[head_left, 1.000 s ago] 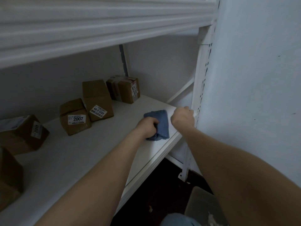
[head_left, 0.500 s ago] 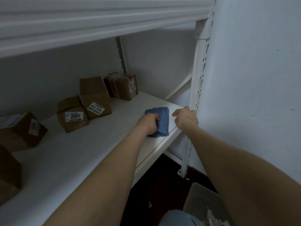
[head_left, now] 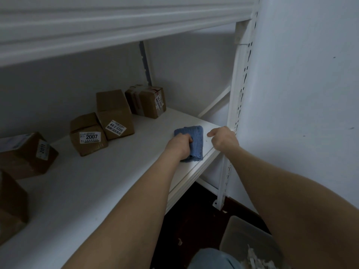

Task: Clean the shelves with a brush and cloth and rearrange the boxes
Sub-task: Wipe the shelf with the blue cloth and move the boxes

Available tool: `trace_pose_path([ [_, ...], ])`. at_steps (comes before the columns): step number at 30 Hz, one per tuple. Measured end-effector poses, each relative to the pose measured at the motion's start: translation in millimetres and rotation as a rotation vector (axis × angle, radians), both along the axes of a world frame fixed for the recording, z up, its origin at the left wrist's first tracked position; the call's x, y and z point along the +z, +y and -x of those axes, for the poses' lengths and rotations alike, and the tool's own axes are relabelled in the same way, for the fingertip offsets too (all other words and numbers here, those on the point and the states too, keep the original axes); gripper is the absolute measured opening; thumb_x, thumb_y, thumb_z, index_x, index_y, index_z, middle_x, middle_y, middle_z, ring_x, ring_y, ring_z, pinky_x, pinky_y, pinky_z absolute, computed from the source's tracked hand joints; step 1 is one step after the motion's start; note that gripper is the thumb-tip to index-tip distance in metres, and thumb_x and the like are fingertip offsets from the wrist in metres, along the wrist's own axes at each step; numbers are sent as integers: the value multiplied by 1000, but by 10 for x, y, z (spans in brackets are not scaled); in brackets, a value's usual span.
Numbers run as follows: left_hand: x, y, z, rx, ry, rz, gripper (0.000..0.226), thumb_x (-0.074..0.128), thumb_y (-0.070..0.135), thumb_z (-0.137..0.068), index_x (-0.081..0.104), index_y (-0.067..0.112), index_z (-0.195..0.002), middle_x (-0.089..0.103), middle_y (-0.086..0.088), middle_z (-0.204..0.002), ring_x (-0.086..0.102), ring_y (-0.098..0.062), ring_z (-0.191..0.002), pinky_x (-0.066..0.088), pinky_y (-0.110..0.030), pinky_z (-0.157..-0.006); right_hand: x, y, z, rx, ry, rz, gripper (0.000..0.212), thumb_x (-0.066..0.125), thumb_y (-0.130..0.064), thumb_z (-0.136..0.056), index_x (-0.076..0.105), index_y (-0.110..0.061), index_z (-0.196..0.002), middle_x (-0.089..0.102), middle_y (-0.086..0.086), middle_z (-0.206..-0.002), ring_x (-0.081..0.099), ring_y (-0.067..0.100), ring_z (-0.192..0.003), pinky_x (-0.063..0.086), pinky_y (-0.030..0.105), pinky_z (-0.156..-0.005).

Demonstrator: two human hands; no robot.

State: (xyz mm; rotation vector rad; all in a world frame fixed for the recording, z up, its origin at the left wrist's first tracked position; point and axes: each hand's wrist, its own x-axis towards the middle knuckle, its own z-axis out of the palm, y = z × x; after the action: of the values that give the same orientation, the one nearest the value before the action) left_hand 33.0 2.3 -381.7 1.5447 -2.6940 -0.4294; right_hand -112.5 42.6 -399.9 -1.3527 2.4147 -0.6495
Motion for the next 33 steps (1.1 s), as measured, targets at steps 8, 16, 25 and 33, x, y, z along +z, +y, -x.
trace_pose_path([
  [8,-3,21,-7,-1,8,-17,48,54,9,-91,43,15,-137,38,-13,-141,44,-30,-127,35,-34,-106,-2,-30,-53,-23,58,-32,32,45,-15,-95,60,-19,-123,45,9,-131,42,32,-122,43,41,-97],
  [16,-4,28,-4,3,-2,-24,47,53,10,-92,41,14,-138,37,-13,-141,45,-31,-126,35,-35,-107,-40,-30,-72,-61,68,31,33,47,-6,-91,68,-18,-114,48,8,-125,43,30,-120,45,40,-92],
  [25,-8,48,11,10,-16,-18,49,53,11,-92,39,15,-139,36,-13,-141,44,-32,-126,36,-38,-107,-59,-15,-135,-15,226,19,36,44,-8,-93,55,-15,-127,46,9,-127,40,30,-122,43,41,-90],
  [33,-9,55,24,8,-35,-13,49,53,10,-92,38,13,-139,36,-14,-141,44,-32,-126,36,-38,-107,-75,-11,-119,15,253,15,37,39,-4,-93,55,-16,-124,46,10,-125,41,30,-119,45,42,-87],
])
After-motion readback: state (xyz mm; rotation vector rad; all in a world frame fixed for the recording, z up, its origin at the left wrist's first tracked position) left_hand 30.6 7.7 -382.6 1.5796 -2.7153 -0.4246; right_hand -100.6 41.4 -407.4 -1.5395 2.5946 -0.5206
